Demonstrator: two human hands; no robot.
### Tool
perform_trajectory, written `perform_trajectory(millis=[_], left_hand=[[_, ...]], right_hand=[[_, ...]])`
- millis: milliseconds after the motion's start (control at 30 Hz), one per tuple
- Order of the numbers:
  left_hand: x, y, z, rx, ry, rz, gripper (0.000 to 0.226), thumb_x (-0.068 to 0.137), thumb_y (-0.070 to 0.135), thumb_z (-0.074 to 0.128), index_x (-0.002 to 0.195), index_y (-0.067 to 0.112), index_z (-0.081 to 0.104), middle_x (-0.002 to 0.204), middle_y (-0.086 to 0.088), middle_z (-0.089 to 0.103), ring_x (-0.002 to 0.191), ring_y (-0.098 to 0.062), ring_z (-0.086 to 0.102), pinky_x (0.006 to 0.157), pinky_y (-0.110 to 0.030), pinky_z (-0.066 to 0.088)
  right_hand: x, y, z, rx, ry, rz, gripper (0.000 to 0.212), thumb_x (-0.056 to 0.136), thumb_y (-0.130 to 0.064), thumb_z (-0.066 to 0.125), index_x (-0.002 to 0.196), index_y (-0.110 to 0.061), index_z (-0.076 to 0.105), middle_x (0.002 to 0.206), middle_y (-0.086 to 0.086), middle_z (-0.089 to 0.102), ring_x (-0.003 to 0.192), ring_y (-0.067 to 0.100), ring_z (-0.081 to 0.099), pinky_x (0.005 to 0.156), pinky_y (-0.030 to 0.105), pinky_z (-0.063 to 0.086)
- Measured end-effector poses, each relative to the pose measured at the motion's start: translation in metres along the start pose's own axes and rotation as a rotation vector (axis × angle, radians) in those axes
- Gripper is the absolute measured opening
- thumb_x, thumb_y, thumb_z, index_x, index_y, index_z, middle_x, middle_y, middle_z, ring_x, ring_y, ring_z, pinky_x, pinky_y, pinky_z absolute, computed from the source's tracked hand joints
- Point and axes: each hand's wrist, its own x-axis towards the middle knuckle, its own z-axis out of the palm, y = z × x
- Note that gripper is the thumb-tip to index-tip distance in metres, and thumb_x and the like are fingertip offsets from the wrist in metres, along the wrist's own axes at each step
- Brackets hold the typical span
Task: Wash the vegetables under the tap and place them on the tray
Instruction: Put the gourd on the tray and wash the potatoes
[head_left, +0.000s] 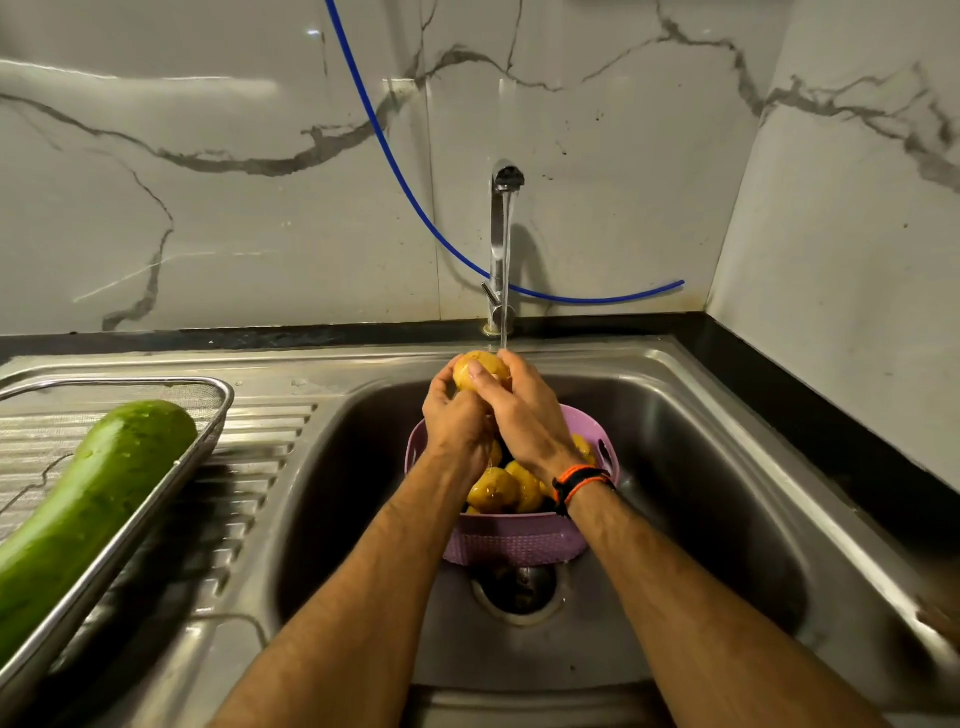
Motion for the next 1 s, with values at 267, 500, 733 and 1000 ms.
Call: perform_trajectory(millis=[267,500,733,1000], left_hand=[[-0.004,0.011,-0.001,0.037,-0.052,-0.047,0.030,0.098,0.001,0.055,0.127,-0.002,0.061,0.106,-0.021,0.067,0.094,-0.030,0.067,0.096,-0.050,0.054],[-0.008,0.016,-0.003,0.015,-0.088,-0.152,0.026,0.102,0.016,0.049,0.112,-0.003,0.064,0.112,-0.026,0.067,0.096,-0.032,0.068,0.091,-0.044,0.056],[-0.008,0.016,-0.004,0.044,-0.090,-0.149,0.021,0.103,0.017,0.050,0.104,0.004,0.067,0.090,-0.017,0.070,0.078,-0.025,0.069,0.071,-0.037,0.061],[-0.003,0.018,-0.007,0.056,-0.023,-0.129,0.028,0.102,0.017,0.053,0.125,0.007,0.066,0.122,-0.024,0.065,0.096,-0.031,0.069,0.079,-0.044,0.062]], right_hand=[[0.000,0.001,0.001,-0.039,0.004,-0.004,0.072,0.096,-0.050,0.052,0.154,-0.018,0.026,0.156,0.005,0.032,0.140,0.023,0.036,0.113,0.038,0.035],[-0.001,0.001,-0.001,-0.076,0.037,-0.047,0.072,0.094,-0.050,0.055,0.153,-0.019,0.028,0.155,0.003,0.033,0.139,0.020,0.037,0.113,0.035,0.034],[0.001,-0.001,-0.001,-0.141,0.024,-0.069,0.074,0.095,-0.048,0.055,0.154,-0.017,0.024,0.156,0.003,0.029,0.138,0.020,0.036,0.109,0.031,0.034],[0.002,0.000,-0.003,-0.160,0.015,-0.066,0.072,0.095,-0.050,0.054,0.153,-0.015,0.028,0.155,0.004,0.031,0.138,0.019,0.036,0.112,0.030,0.033]])
